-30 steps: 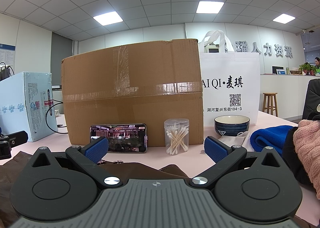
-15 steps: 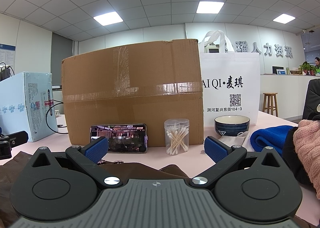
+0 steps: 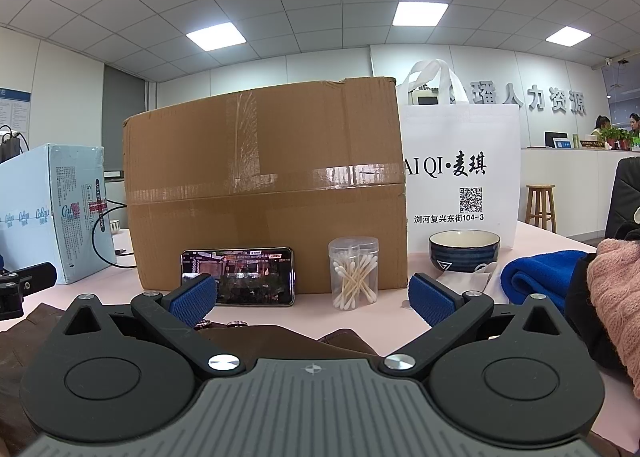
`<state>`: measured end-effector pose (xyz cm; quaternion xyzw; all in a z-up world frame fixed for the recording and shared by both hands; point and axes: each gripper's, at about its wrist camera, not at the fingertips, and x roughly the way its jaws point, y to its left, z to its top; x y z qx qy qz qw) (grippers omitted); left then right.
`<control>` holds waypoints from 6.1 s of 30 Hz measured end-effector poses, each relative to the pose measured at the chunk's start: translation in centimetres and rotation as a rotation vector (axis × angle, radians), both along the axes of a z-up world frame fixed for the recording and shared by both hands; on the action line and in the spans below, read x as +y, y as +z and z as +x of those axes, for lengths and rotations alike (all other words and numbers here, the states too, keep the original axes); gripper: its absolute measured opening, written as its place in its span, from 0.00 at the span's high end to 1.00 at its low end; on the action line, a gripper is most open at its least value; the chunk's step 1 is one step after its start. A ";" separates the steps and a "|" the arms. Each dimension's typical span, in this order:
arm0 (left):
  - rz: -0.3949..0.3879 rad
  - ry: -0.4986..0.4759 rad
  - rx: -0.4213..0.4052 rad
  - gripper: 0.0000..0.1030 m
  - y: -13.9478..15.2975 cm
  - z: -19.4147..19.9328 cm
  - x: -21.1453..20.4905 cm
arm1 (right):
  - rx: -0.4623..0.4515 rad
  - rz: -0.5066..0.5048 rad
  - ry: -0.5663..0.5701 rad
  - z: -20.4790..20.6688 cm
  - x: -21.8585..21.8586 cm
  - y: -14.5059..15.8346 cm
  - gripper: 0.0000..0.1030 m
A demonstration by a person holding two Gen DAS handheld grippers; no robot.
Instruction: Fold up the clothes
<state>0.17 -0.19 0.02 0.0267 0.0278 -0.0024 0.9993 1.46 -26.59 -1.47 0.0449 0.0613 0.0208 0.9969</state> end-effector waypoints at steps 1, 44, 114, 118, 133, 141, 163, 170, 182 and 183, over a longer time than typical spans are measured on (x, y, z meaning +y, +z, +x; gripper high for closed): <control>0.000 0.000 0.000 0.00 0.0 0.0 0.0 | 0.000 0.000 0.000 0.0 0.0 0.0 0.00; 0.028 -0.501 0.378 0.00 2.9 6.3 8.6 | 0.118 -0.042 0.186 -3.1 -2.6 2.5 0.00; -0.291 -0.733 0.149 0.79 5.0 -23.0 10.2 | 0.061 0.022 0.172 -8.6 -6.0 2.6 0.00; -0.264 -0.702 0.261 0.65 2.2 -23.7 10.7 | 0.096 -0.002 0.137 -9.5 -6.4 2.2 0.00; -0.350 -0.318 0.580 0.22 -2.5 -13.7 15.3 | 0.194 -0.131 0.026 -11.4 -6.9 1.5 0.00; -0.261 -0.389 0.659 0.22 -3.1 -12.0 11.9 | 0.219 -0.100 0.233 -9.9 -3.4 0.5 0.00; -0.315 -0.374 0.641 0.92 -3.1 -8.3 12.2 | 0.545 -0.096 0.271 -5.2 1.2 -2.3 0.00; -0.141 -0.298 0.632 0.91 -2.2 -3.9 14.3 | 0.569 -0.089 0.290 -5.5 5.6 -2.3 0.00; 0.179 -0.203 0.369 0.54 3.2 -4.7 13.6 | 0.270 -0.298 0.144 -6.9 1.1 5.3 0.00; 0.184 -0.199 0.363 0.52 3.3 -4.6 13.5 | 0.241 -0.325 0.133 -7.1 0.7 5.7 0.00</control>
